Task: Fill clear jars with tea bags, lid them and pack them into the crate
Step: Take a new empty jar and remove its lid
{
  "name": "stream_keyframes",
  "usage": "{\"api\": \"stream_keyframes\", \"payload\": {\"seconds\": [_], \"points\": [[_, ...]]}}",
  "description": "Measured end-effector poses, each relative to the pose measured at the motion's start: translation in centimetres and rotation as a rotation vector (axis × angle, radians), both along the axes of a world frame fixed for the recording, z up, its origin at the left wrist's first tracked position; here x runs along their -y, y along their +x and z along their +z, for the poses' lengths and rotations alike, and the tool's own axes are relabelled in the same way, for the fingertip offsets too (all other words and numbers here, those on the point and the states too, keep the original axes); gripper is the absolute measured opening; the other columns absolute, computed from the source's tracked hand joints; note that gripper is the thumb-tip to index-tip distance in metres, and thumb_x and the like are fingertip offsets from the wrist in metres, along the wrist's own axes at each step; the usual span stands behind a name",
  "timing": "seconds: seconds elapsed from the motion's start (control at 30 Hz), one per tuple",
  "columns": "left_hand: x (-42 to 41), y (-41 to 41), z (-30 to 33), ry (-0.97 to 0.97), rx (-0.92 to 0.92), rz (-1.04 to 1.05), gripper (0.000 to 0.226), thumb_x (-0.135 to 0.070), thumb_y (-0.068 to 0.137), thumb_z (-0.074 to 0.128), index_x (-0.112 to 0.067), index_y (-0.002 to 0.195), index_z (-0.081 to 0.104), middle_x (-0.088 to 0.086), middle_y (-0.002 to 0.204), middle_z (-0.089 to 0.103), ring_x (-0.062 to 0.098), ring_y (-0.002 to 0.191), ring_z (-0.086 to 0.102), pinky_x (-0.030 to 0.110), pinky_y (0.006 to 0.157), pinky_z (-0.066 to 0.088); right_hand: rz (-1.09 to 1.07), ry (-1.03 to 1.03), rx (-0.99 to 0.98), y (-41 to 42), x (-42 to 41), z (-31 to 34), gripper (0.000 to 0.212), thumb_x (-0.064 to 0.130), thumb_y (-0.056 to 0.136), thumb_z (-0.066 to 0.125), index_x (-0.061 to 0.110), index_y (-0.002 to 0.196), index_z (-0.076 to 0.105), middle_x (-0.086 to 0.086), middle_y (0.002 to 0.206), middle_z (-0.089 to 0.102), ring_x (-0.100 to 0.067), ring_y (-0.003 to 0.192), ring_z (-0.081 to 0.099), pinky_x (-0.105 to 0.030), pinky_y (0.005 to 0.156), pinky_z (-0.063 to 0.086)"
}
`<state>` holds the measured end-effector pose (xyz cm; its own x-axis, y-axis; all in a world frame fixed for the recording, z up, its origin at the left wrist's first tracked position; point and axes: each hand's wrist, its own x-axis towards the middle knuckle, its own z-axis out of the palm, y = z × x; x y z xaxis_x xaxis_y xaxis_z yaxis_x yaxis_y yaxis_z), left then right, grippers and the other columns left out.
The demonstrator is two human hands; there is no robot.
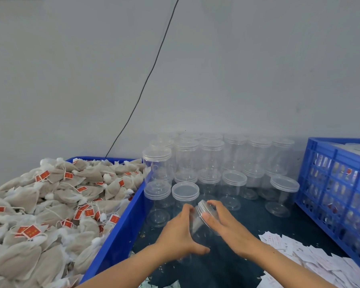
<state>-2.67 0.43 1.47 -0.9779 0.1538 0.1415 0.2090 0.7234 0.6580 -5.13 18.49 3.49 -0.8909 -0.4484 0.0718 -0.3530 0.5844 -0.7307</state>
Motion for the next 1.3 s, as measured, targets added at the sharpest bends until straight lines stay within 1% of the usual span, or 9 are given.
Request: {"api": "stream_keyframes", "payload": {"seconds": [0.13,0.27,0.37,0.5,0.63,0.83,0.97,1.13,1.3], "points": [[0.1,-0.1,0.2,-0.058,-0.095,0.002,0.092,-0.059,0.053,0.078,-0.038,0.126,0.025,-0.016,0.123,0.053,0.007,0.105,0.057,0.026,0.091,0.053,-0.082,0.055,0.039,-0.1,0.8,0.7,0.084,0.089,0.07,0.023,0.041,0.139,0.024,0.008,0.143,0.038,-0.018,0.121,0.051,-0.044,0.104,0.039],[0.5,-0.4,0.6,0.004,-0.017,-0.059,0.093,-0.054,0.056,0.083,-0.041,0.126,0.023,-0.017,0.122,0.049,0.007,0.107,0.054,0.018,0.088,0.047,0.02,-0.027,0.106,-0.8,0.4,1.3,0.053,0.068,0.088,0.037,0.04,0.133,0.029,0.007,0.141,0.036,-0.012,0.122,0.045,-0.037,0.107,0.038],[1.0,-0.7,1.2,0.064,0.094,-0.123,0.092,-0.048,0.057,0.086,-0.04,0.126,0.025,-0.015,0.126,0.048,0.008,0.113,0.053,0.023,0.097,0.046,0.1,-0.049,0.066,-0.9,-0.5,1.2,0.044,0.062,0.091,0.039,0.042,0.13,0.033,0.01,0.137,0.041,-0.004,0.122,0.045,-0.033,0.109,0.035],[1.7,-0.8,2.0,0.197,0.26,-0.245,0.087,-0.042,0.059,0.086,-0.036,0.129,0.035,-0.012,0.128,0.053,0.009,0.118,0.054,0.034,0.106,0.045,0.226,-0.043,0.023,-0.7,-1.1,1.8,0.03,0.063,0.089,0.045,0.067,0.116,0.031,0.021,0.13,0.041,0.014,0.117,0.04,-0.016,0.095,0.037],[2.2,-0.8,2.2,0.291,0.357,-0.319,0.081,-0.027,0.067,0.086,-0.034,0.132,0.038,-0.008,0.131,0.054,0.011,0.122,0.054,0.037,0.108,0.043,0.335,-0.034,0.066,-0.9,-1.9,3.5,0.055,0.063,0.081,0.06,0.069,0.124,0.028,0.032,0.136,0.033,0.019,0.122,0.035,-0.018,0.1,0.04],[2.2,-0.7,1.7,0.301,0.285,-0.213,0.083,-0.037,0.062,0.088,-0.039,0.127,0.036,-0.017,0.127,0.053,0.002,0.116,0.055,0.022,0.097,0.047,0.401,0.047,0.027,-1.8,-2.7,5.0,0.083,0.032,0.076,0.078,0.062,0.133,0.025,0.029,0.136,0.026,0.007,0.128,0.035,-0.016,0.095,0.046],[1.8,-0.6,1.5,0.301,0.203,-0.179,0.089,-0.04,0.06,0.089,-0.041,0.129,0.033,-0.02,0.131,0.05,0.003,0.119,0.053,0.019,0.096,0.045,0.342,0.009,0.033,-2.0,-2.2,4.1,0.087,0.04,0.072,0.079,0.064,0.132,0.021,0.021,0.14,0.027,-0.007,0.13,0.038,-0.035,0.108,0.04],[1.6,-0.4,1.1,0.224,0.191,-0.179,0.088,-0.043,0.059,0.088,-0.039,0.126,0.031,-0.019,0.131,0.049,0.005,0.119,0.052,0.023,0.101,0.045,0.314,-0.002,0.114,-2.0,-1.7,3.4,0.078,0.064,0.064,0.075,0.063,0.124,0.026,0.013,0.134,0.037,-0.002,0.117,0.051,-0.018,0.086,0.051],[1.0,-0.6,0.8,0.192,0.205,-0.192,0.093,-0.043,0.061,0.087,-0.039,0.13,0.025,-0.014,0.14,0.041,0.008,0.126,0.046,0.023,0.104,0.042,0.204,-0.021,0.144,-2.0,-1.5,2.7,0.062,0.075,0.067,0.061,0.055,0.12,0.034,0.015,0.131,0.04,-0.004,0.115,0.05,-0.022,0.091,0.047]]}}
